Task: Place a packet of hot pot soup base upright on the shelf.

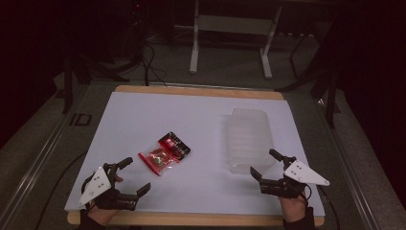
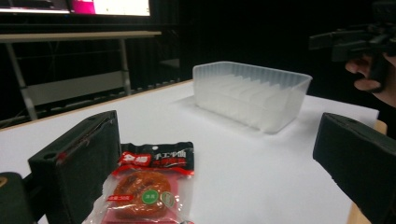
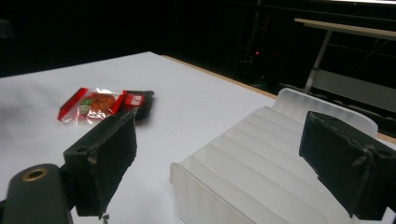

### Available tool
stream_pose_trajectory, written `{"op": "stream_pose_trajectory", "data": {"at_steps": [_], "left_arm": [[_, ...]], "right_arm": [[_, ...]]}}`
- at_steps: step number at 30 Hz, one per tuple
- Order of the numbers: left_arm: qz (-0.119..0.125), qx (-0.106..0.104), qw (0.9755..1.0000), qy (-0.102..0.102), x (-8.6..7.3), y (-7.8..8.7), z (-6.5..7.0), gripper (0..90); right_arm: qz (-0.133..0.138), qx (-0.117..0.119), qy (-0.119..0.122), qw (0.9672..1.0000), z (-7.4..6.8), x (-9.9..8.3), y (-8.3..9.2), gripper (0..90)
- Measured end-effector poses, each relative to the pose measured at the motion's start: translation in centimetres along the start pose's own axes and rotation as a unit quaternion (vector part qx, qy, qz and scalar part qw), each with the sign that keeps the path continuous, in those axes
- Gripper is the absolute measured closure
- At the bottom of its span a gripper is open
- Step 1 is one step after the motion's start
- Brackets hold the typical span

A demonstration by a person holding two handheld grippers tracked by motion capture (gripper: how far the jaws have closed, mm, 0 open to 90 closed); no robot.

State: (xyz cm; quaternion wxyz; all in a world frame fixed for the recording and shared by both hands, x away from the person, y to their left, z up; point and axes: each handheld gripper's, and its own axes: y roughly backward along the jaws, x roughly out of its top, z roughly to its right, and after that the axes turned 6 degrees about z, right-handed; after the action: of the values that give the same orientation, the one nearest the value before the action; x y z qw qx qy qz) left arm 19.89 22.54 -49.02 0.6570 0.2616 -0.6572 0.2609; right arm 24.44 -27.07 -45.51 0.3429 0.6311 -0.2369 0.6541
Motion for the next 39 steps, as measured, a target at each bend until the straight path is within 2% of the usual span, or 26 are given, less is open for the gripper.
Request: {"op": "stream_pose_trajectory", "data": {"at_steps": [3, 5, 8, 11, 14, 23, 25, 27, 29, 33, 39], "left_arm": [[-0.002, -0.015, 0.9999, 0.007, 0.1, 0.1, -0.1, 2.9], [-0.006, -0.018, 0.9998, 0.006, 0.1, 0.0, 0.0, 2.9], [-0.008, -0.018, 0.9998, 0.003, 0.2, 0.0, 0.2, 2.8], [-0.013, -0.024, 0.9996, 0.011, 0.4, -0.2, 0.4, 2.8], [-0.008, -0.025, 0.9996, 0.011, 0.8, -0.3, 0.6, 2.8], [0.007, -0.028, 0.9996, 0.005, 2.0, -0.7, 0.8, 2.7], [0.010, -0.027, 0.9996, 0.006, 2.5, -1.1, 0.6, 2.7], [0.008, -0.024, 0.9997, 0.003, 2.6, -1.3, 0.6, 2.7], [0.005, -0.029, 0.9996, -0.001, 3.0, -1.7, 0.4, 2.7], [0.003, -0.034, 0.9994, 0.004, 3.7, -2.5, 0.0, 2.7], [-0.005, -0.027, 0.9996, -0.002, 5.1, -3.5, -1.0, 2.7]], "right_arm": [[-0.003, 0.005, 0.008, 1.0000, -0.2, -0.1, 0.0, 10.8], [-0.002, 0.016, 0.010, 0.9998, -0.3, 0.0, 0.0, 10.8], [-0.004, 0.018, 0.016, 0.9997, -0.5, 0.0, 0.0, 10.7], [-0.010, 0.017, 0.019, 0.9996, -0.6, 0.0, -0.1, 10.8], [-0.005, 0.026, 0.009, 0.9996, -0.5, 0.0, 0.0, 10.8], [0.000, 0.028, -0.006, 0.9996, -0.3, 0.0, 0.0, 10.8], [-0.003, 0.030, 0.002, 0.9995, -0.6, 0.2, -0.2, 10.8], [-0.002, 0.023, 0.005, 0.9997, -0.7, 0.2, -0.3, 10.8], [-0.001, 0.032, 0.003, 0.9995, -0.8, 0.3, -0.4, 10.8], [-0.002, 0.029, 0.008, 0.9996, -0.9, 0.4, -0.4, 10.8], [0.005, 0.032, 0.000, 0.9995, -0.9, 0.6, -0.3, 10.8]]}}
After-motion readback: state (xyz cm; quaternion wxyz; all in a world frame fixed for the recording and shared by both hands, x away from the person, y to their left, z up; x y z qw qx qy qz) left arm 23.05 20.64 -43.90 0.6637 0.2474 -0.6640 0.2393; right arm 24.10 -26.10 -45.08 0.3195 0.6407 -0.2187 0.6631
